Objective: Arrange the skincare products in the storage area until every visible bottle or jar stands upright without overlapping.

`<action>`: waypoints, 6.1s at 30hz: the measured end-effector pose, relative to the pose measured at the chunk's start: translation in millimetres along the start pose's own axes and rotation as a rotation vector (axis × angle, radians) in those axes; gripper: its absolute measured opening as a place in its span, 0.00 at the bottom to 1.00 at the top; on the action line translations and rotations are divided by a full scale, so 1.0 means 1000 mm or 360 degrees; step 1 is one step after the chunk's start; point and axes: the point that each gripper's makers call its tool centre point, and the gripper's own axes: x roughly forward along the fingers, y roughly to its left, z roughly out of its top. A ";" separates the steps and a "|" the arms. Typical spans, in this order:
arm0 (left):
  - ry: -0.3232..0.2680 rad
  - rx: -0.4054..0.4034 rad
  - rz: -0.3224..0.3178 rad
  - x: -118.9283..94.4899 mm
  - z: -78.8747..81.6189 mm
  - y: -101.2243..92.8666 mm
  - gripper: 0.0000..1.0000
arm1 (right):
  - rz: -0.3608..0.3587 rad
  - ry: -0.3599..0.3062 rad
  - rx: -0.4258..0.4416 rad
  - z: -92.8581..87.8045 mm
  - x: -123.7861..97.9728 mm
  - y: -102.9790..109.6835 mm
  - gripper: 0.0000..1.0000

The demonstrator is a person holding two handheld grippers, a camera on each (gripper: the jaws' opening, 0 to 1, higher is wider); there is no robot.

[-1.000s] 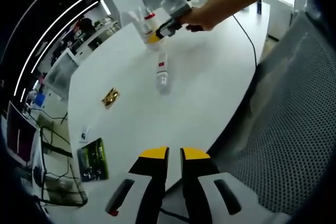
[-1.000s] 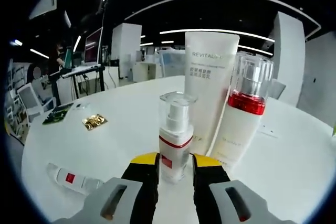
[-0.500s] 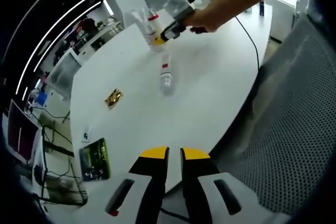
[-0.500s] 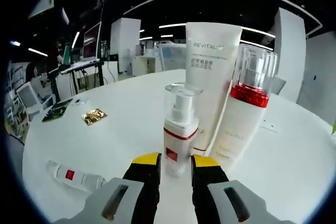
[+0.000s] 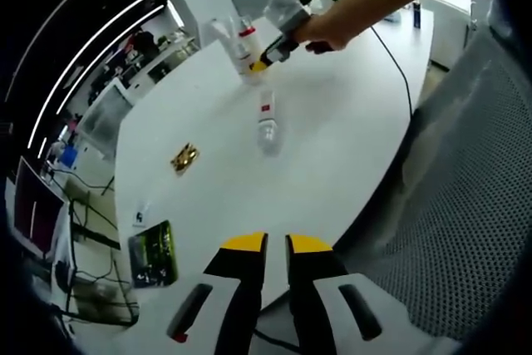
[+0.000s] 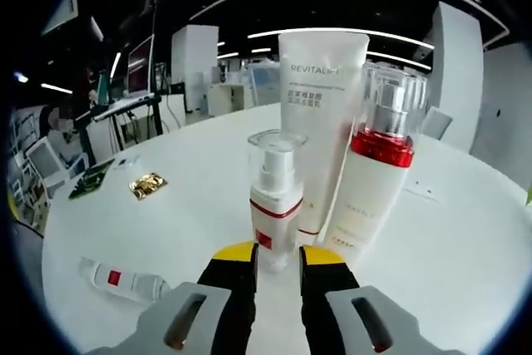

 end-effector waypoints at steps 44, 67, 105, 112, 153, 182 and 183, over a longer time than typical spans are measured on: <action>-0.0052 -0.0034 0.0055 -0.005 0.005 0.007 0.15 | 0.0698 0.0404 -0.0538 -0.029 -0.070 0.116 0.40; -0.0104 -0.0030 0.0102 -0.010 0.010 0.012 0.15 | 0.1162 0.0875 -0.1961 -0.046 -0.033 0.159 0.59; -0.0295 0.0079 0.0061 -0.017 0.032 0.003 0.11 | 0.1113 0.1178 -0.1809 -0.048 -0.047 0.150 0.41; -0.0307 0.0092 0.0042 -0.017 0.034 0.001 0.11 | 0.1184 0.1227 -0.2075 -0.062 -0.039 0.159 0.40; -0.1012 -0.0721 -0.0153 -0.070 0.096 0.023 0.28 | 0.0826 0.0029 -0.0442 0.067 -0.184 0.276 0.13; -0.1259 -0.0875 -0.0305 -0.100 0.115 0.023 0.21 | 0.0786 -0.0148 -0.0819 0.074 -0.205 0.311 0.13; -0.1258 -0.0864 -0.0301 -0.100 0.115 0.023 0.21 | 0.0792 -0.0157 -0.0810 0.074 -0.204 0.310 0.13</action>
